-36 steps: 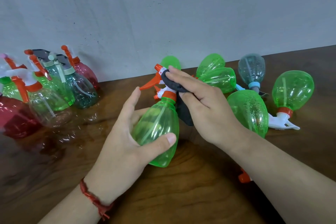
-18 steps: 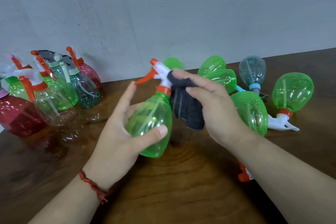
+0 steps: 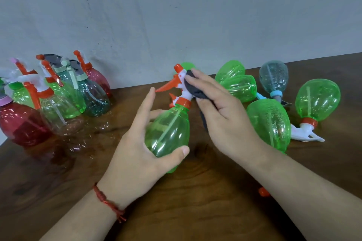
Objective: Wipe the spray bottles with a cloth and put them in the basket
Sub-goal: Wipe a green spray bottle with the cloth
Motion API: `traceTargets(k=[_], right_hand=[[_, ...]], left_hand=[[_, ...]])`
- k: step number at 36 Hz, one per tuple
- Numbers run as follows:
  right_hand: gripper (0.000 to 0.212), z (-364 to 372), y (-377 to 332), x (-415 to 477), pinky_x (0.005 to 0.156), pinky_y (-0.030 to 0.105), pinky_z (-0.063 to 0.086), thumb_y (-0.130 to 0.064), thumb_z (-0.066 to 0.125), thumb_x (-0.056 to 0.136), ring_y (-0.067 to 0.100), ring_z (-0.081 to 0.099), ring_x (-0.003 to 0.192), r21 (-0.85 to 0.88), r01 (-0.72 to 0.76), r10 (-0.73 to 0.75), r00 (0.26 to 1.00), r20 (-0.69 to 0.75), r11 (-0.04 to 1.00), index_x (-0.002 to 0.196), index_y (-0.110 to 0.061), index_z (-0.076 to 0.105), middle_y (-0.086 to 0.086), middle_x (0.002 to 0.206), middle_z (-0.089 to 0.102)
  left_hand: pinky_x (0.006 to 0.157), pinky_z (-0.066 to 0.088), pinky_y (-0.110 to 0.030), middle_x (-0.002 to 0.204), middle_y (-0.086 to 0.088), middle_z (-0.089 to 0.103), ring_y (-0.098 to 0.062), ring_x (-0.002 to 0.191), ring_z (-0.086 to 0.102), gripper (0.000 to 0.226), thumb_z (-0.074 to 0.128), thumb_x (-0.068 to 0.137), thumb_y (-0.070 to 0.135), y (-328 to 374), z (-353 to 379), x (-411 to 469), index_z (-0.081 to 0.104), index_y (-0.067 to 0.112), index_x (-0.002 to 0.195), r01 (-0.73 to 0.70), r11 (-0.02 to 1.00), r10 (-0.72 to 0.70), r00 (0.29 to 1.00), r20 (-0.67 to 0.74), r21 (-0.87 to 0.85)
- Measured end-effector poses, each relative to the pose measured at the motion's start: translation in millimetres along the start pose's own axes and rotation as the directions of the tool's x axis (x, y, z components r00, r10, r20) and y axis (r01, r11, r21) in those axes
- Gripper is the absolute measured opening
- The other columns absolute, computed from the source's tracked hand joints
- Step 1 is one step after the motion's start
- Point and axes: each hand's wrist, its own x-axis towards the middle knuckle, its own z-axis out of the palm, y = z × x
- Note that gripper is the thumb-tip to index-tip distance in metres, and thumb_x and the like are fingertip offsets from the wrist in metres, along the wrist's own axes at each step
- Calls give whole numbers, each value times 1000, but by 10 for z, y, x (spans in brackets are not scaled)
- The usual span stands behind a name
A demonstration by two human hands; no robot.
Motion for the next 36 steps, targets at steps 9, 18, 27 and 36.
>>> traceTargets(k=[9, 18, 27, 36], right_hand=[[43, -63, -44, 79, 111, 41, 51, 4, 48, 101, 13, 71, 114, 315, -271, 317, 942, -105, 909, 116, -22, 80, -7, 116, 79], [31, 215, -61, -41, 96, 38, 59, -4, 52, 103, 27, 76, 106, 593, -499, 587, 808, 55, 632, 123, -11, 75, 10, 113, 80], [37, 151, -130, -65, 101, 53, 57, -3, 44, 108, 32, 77, 103, 581, -487, 578, 815, 35, 652, 112, -16, 78, 10, 106, 81], [37, 173, -188, -90, 104, 54, 56, -5, 44, 108, 33, 75, 108, 565, -484, 554, 831, 57, 668, 114, -18, 79, 9, 111, 80]], left_hand=[[108, 53, -51, 135, 5, 72, -22, 125, 71, 114, 93, 63, 40, -46, -27, 47, 35, 50, 161, 76, 933, -102, 993, -58, -351], [94, 61, -36, 134, -4, 73, -25, 120, 73, 109, 100, 56, 61, -76, 1, 70, 50, 25, 147, 77, 880, -128, 989, -79, -468], [104, 56, -51, 137, 4, 64, -21, 126, 65, 57, 80, 89, 40, -134, -22, 72, 57, 41, 141, -27, 999, 23, 989, -144, -25], [100, 55, -35, 130, 21, 68, -1, 116, 69, 66, 85, 83, 50, 20, 10, 44, 53, 45, 140, 129, 987, -146, 969, -199, -94]])
